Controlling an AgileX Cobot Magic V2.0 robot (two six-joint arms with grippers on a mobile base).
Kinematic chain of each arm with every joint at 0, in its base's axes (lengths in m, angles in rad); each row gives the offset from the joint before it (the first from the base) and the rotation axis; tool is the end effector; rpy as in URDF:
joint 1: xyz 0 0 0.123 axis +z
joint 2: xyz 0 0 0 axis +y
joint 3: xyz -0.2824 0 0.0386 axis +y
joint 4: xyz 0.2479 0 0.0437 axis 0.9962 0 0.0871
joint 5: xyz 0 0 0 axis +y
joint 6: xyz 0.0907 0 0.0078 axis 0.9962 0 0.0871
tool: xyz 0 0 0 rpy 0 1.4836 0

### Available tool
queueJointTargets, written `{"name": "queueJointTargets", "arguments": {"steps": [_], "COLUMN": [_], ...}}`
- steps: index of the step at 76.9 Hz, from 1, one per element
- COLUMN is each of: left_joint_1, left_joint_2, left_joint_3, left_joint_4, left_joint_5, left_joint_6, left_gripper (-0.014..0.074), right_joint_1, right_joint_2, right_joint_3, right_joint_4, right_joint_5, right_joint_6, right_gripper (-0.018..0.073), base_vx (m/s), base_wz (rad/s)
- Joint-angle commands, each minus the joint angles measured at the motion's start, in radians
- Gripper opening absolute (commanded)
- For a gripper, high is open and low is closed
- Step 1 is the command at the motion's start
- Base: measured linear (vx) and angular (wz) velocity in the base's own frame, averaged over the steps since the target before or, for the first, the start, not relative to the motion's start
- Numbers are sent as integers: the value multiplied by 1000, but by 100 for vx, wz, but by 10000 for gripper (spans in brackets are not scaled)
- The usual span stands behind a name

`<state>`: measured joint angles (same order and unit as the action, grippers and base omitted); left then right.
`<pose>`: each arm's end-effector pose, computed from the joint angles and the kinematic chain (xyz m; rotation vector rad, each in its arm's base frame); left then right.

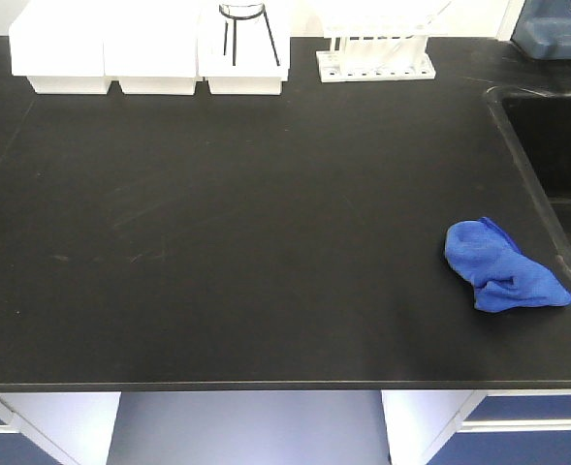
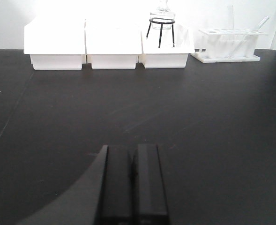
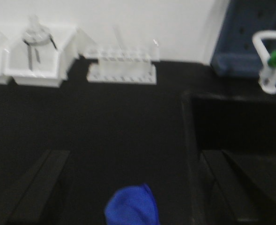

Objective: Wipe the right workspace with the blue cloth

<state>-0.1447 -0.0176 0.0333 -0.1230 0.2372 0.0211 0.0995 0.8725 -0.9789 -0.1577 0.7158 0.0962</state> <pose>0.0543 -0.0106 0.1814 0.0614 1.7379 -0.2038 0.1687 0.0074 0.3891 -0.0652 2.0834 -0.0613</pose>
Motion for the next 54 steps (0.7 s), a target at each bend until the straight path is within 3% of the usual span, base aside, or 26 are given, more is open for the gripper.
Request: {"name": "queueJointTargets", "arguments": {"steps": [1,18,34,54], "left_joint_1": [-6,-6,-6,-6], "left_joint_2": [0,0,0,0], "left_joint_3": [-25,-25,-25,-25], "left_joint_4": [-5,-5,-5,-5], "left_joint_5": [-82,-82,-82,-82], "left_joint_6": [0,1,1,0], "left_gripper": [-6,-6,-6,-6], "right_joint_1": [-29,-58,-58,-59], "right_joint_2": [83,339,515,683], "right_joint_3": [-66,-71,-71,-69], "right_joint_4": [-66,-12,85,86], "right_joint_5": [39,201,170,159], "right_joint_6": [28,0,-43,-51], "right_gripper": [557,554,554,554], "base_vx": [0,0,0,0], "base_wz": [0,0,0,0]}}
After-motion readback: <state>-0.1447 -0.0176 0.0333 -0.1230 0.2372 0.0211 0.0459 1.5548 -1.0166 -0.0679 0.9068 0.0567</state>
